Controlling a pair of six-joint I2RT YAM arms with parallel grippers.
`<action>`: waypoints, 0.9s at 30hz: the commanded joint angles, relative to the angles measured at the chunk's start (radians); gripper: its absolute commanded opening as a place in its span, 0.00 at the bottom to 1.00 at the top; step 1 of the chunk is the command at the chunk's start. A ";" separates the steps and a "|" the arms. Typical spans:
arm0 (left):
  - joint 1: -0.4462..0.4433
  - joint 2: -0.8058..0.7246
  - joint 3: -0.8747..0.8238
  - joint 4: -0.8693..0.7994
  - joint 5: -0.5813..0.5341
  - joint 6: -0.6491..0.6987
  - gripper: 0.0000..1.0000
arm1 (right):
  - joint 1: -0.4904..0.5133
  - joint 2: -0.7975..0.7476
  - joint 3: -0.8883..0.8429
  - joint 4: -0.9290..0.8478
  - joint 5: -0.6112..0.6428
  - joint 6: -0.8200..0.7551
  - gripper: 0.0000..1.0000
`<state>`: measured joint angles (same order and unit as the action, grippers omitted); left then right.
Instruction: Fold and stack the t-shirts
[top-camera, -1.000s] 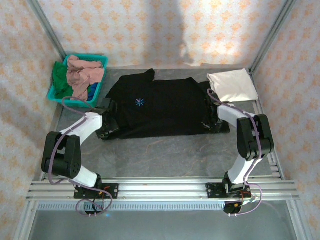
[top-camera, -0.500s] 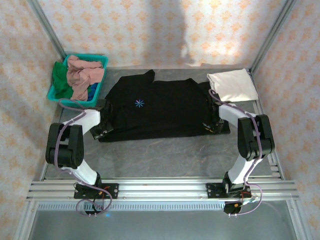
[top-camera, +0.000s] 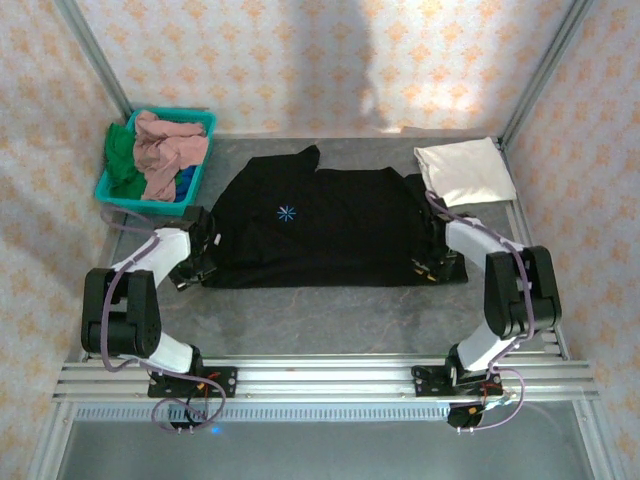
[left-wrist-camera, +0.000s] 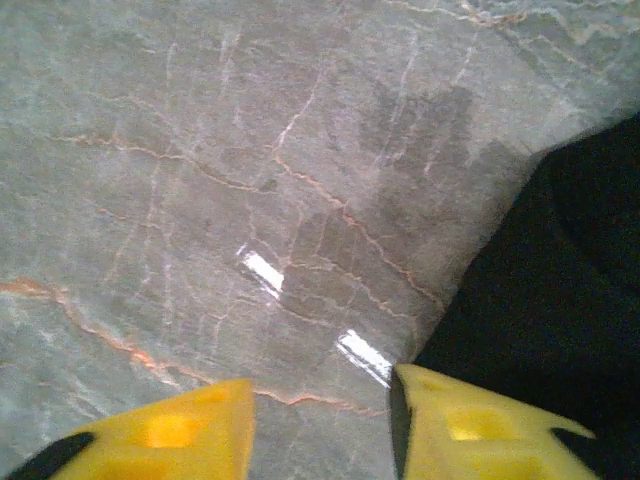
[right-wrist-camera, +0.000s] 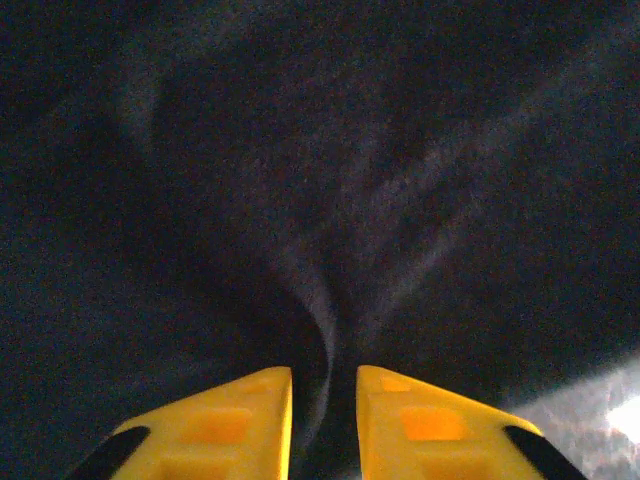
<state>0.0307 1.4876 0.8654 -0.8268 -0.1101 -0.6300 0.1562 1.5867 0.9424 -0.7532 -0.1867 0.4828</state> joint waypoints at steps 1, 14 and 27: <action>-0.028 -0.052 0.103 -0.020 -0.016 0.016 0.45 | 0.034 -0.085 0.097 -0.038 0.025 -0.037 0.34; -0.229 0.519 0.701 0.019 0.166 0.167 0.60 | 0.334 0.168 0.410 0.256 -0.144 -0.057 0.47; -0.225 0.546 0.882 -0.061 0.316 0.299 0.00 | 0.439 0.325 0.515 0.339 -0.142 -0.058 0.47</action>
<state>-0.2012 2.1571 1.7569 -0.8829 0.1268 -0.3653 0.6018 1.9301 1.4227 -0.4282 -0.3706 0.4408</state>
